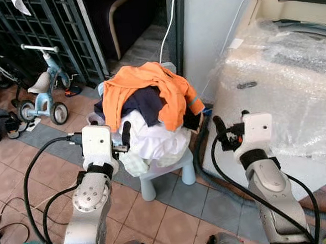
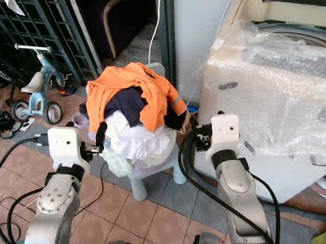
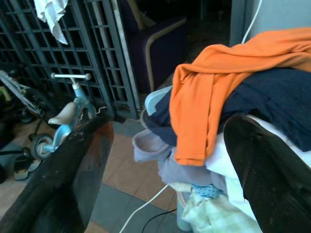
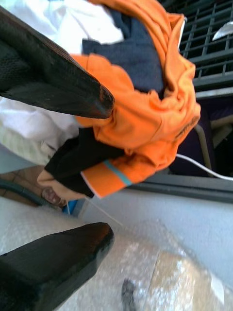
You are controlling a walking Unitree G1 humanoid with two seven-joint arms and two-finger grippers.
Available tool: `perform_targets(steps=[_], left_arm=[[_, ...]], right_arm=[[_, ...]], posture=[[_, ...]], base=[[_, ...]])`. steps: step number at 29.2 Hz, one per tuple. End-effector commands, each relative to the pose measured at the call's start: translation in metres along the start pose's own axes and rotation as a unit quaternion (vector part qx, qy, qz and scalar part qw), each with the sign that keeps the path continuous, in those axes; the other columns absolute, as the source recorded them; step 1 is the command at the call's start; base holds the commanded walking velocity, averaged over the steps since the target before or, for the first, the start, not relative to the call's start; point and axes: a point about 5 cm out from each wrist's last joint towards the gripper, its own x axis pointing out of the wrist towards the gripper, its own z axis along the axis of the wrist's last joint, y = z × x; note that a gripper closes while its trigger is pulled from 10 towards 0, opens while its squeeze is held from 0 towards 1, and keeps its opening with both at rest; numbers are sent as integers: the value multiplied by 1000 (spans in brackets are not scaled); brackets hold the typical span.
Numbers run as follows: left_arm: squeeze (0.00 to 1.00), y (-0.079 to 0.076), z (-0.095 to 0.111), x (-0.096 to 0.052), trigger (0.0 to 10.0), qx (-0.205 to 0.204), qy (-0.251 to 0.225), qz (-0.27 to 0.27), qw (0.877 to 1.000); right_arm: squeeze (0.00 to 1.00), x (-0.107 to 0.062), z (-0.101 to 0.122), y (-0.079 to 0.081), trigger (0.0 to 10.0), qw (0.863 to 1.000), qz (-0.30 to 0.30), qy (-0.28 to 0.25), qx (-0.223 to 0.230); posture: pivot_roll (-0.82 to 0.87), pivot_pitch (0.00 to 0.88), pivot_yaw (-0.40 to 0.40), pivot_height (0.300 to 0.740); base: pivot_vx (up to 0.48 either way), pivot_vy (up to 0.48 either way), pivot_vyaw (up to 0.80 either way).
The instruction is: Clothes washing
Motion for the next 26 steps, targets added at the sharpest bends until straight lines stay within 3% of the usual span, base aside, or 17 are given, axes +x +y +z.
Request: perform_targets(steps=[1,5,12,19,26], left_arm=[[0,-1,3,1,10000,-11,0,-5,1000],[0,5,9,3,10000,-24,-4,6,1000],[0,1,2,-4,10000,-23,-1,-4,1000],[0,-6,3,0,10000,-38,-7,-21,999],[0,-9,1,2,10000,-45,-5,-25,999]], right_arm=[[0,4,9,-4,10000,1000,-2,-17,-5],[0,8,19,-4,10000,999,0,-30,-11],[0,8,19,2,10000,999,-7,-36,-24],[0,13,28,-12,10000,993,-64,-61,-73],[0,16,24,-23,10000,992,-81,-56,-83]], posture=[[9,141,50,740],[24,175,34,740],[18,147,26,740],[11,106,22,740],[0,105,16,740]], base=[[0,0,788],[0,0,780],[0,0,0],[368,0,0],[480,0,0]])
